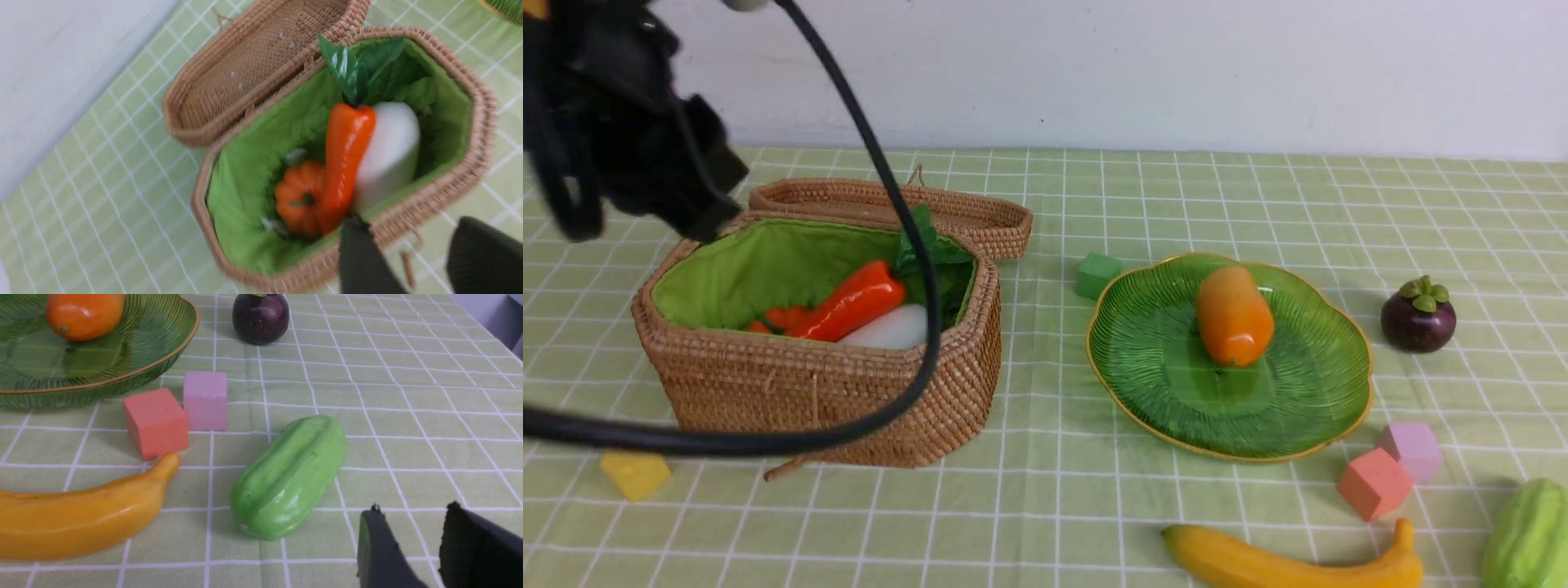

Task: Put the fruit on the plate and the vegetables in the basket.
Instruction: Use the right arm to grab a banana and put it into the right plate

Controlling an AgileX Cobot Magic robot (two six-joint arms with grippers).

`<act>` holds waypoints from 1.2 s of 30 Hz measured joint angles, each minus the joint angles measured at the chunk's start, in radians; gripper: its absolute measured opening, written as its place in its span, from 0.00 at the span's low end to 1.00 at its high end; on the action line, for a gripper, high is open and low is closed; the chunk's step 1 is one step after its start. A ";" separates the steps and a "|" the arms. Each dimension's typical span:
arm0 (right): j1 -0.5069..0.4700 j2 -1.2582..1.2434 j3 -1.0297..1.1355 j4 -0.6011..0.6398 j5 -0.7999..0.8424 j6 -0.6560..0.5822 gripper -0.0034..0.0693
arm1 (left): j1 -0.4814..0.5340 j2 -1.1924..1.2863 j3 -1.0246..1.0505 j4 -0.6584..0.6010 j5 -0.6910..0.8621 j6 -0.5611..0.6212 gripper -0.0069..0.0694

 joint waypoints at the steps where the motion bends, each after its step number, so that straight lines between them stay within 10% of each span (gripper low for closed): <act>1: 0.000 0.000 0.000 0.000 0.000 0.000 0.38 | 0.000 -0.064 0.000 -0.004 0.096 -0.073 0.20; 4: 0.000 0.000 0.000 0.000 0.000 0.000 0.38 | 0.000 -0.126 0.006 -0.036 0.210 -0.142 0.07; 14: 0.000 0.000 0.000 0.000 0.000 0.000 0.38 | 0.000 -0.451 0.320 -0.276 0.225 -0.253 0.07; 36: 0.000 0.000 0.000 0.000 0.000 0.000 0.38 | 0.000 -1.053 0.770 -0.250 -0.052 -0.441 0.07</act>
